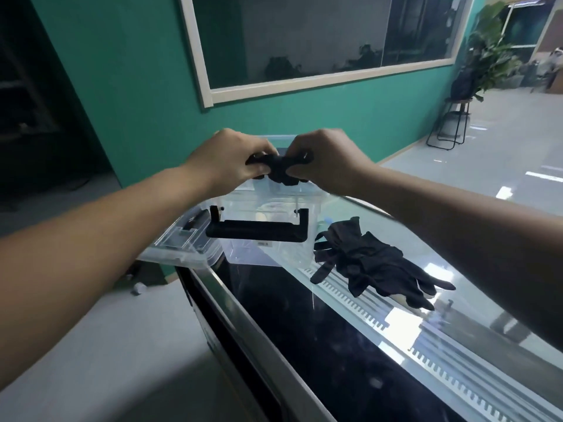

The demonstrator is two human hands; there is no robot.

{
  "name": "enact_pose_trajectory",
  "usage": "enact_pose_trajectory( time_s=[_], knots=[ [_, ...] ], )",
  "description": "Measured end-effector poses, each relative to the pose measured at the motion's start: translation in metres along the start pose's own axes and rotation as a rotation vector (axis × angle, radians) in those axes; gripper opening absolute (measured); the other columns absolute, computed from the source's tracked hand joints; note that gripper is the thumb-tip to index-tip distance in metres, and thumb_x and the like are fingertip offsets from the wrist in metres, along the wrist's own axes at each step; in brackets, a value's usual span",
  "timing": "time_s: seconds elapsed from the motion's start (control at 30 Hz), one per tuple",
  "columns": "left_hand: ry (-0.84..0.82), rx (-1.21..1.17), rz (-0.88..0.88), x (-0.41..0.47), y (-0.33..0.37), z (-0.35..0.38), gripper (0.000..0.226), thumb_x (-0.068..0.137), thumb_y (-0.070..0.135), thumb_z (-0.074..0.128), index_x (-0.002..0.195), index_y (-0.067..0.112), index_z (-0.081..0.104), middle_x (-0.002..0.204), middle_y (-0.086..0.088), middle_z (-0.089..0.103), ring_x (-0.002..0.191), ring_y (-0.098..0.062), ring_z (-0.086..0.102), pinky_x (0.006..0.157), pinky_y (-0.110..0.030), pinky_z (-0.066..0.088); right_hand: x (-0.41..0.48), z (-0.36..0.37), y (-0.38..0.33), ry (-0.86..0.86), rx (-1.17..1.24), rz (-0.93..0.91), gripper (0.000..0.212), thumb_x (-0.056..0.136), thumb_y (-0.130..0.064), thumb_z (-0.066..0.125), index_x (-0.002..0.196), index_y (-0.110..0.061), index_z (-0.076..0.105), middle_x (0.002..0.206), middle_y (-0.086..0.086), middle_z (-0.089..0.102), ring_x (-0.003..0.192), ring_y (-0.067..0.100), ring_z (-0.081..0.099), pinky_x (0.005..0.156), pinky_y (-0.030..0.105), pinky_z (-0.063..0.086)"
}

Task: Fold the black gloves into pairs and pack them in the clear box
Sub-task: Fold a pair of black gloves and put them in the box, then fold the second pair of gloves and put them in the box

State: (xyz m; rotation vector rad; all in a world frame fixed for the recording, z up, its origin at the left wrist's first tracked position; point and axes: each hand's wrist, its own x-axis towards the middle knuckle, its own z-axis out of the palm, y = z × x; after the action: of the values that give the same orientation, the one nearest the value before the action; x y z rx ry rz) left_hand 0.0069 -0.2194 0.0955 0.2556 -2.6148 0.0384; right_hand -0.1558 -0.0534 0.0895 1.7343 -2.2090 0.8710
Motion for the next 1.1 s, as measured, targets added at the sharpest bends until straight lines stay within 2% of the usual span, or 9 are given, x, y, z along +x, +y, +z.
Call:
enact_pose_trajectory(
  time_s=[0.17, 0.23, 0.3, 0.4, 0.53, 0.73, 0.9, 1.03, 1.1],
  knots=[
    [-0.161, -0.083, -0.137, 0.003, -0.008, 0.002, 0.025, 0.095, 0.027, 0.081, 0.121, 0.030, 0.081, 0.103, 0.005, 0.083, 0.097, -0.014, 0.076, 0.097, -0.038, 0.060, 0.014, 0.014, -0.003, -0.122, -0.041, 0.035, 0.016, 0.089, -0.028, 0.081, 0.102, -0.020, 0.081, 0.100, 0.002, 0.079, 0.091, 0.025, 0.070, 0.075, 0.033, 0.055],
    [-0.203, -0.103, -0.173, 0.002, -0.010, 0.002, 0.023, 0.095, 0.031, 0.083, 0.118, 0.027, 0.082, 0.100, 0.008, 0.081, 0.089, -0.004, 0.073, 0.094, -0.031, 0.060, 0.015, 0.015, -0.004, -0.193, -0.041, 0.025, 0.020, 0.089, -0.036, 0.083, 0.104, -0.022, 0.081, 0.101, -0.001, 0.079, 0.089, 0.020, 0.070, 0.073, 0.028, 0.051],
    [-0.200, -0.118, -0.187, -0.001, -0.011, 0.002, 0.022, 0.096, 0.034, 0.081, 0.117, 0.026, 0.082, 0.102, 0.009, 0.081, 0.088, 0.003, 0.070, 0.086, -0.024, 0.057, 0.013, 0.012, -0.004, -0.230, -0.041, 0.015, 0.024, 0.090, -0.042, 0.083, 0.104, -0.023, 0.081, 0.102, -0.004, 0.080, 0.090, 0.018, 0.071, 0.078, 0.027, 0.052],
    [-0.138, -0.154, -0.199, -0.005, -0.005, -0.002, 0.018, 0.100, 0.032, 0.076, 0.114, 0.024, 0.083, 0.101, 0.007, 0.081, 0.094, -0.009, 0.074, 0.092, -0.031, 0.059, 0.007, 0.003, -0.004, -0.173, -0.023, 0.008, 0.020, 0.093, -0.041, 0.079, 0.102, -0.023, 0.082, 0.101, -0.004, 0.081, 0.093, 0.018, 0.073, 0.087, 0.030, 0.058],
    [0.015, -0.146, -0.169, -0.011, 0.012, -0.003, 0.015, 0.100, 0.030, 0.073, 0.108, 0.022, 0.082, 0.087, 0.007, 0.075, 0.084, -0.014, 0.071, 0.087, -0.035, 0.060, -0.010, -0.009, 0.001, -0.061, 0.027, -0.015, 0.010, 0.094, -0.024, 0.075, 0.098, -0.020, 0.084, 0.090, -0.006, 0.079, 0.084, 0.015, 0.071, 0.085, 0.029, 0.058],
    [0.196, -0.248, -0.057, -0.026, 0.059, 0.007, 0.007, 0.096, 0.028, 0.075, 0.097, 0.022, 0.078, 0.076, 0.013, 0.067, 0.066, -0.002, 0.061, 0.069, -0.026, 0.053, -0.055, -0.023, 0.020, 0.114, 0.041, -0.003, 0.012, 0.095, -0.017, 0.071, 0.097, -0.017, 0.082, 0.095, 0.000, 0.077, 0.084, 0.017, 0.072, 0.083, 0.031, 0.057],
    [0.296, -0.261, 0.013, -0.050, 0.099, 0.034, 0.005, 0.094, 0.026, 0.074, 0.094, 0.021, 0.075, 0.076, 0.012, 0.066, 0.060, 0.008, 0.049, 0.064, -0.025, 0.048, -0.112, -0.011, 0.050, 0.109, 0.041, 0.036, 0.009, 0.094, -0.013, 0.074, 0.098, -0.019, 0.081, 0.093, -0.001, 0.074, 0.082, 0.016, 0.070, 0.077, 0.024, 0.052],
    [0.310, -0.298, 0.024, -0.075, 0.130, 0.059, 0.005, 0.094, 0.027, 0.074, 0.090, 0.024, 0.073, 0.072, 0.014, 0.064, 0.060, -0.005, 0.057, 0.063, -0.032, 0.055, -0.161, 0.004, 0.071, 0.053, 0.044, 0.118, 0.008, 0.094, -0.013, 0.077, 0.095, -0.021, 0.079, 0.094, -0.005, 0.072, 0.082, 0.013, 0.068, 0.074, 0.019, 0.050],
    [0.287, -0.299, 0.013, -0.086, 0.141, 0.075, 0.006, 0.094, 0.028, 0.075, 0.088, 0.026, 0.073, 0.073, 0.012, 0.067, 0.060, -0.007, 0.056, 0.062, -0.034, 0.056, -0.181, 0.014, 0.080, 0.044, 0.014, 0.156, 0.008, 0.093, -0.013, 0.077, 0.096, -0.020, 0.079, 0.093, -0.003, 0.073, 0.082, 0.017, 0.068, 0.074, 0.028, 0.054]
  ],
)
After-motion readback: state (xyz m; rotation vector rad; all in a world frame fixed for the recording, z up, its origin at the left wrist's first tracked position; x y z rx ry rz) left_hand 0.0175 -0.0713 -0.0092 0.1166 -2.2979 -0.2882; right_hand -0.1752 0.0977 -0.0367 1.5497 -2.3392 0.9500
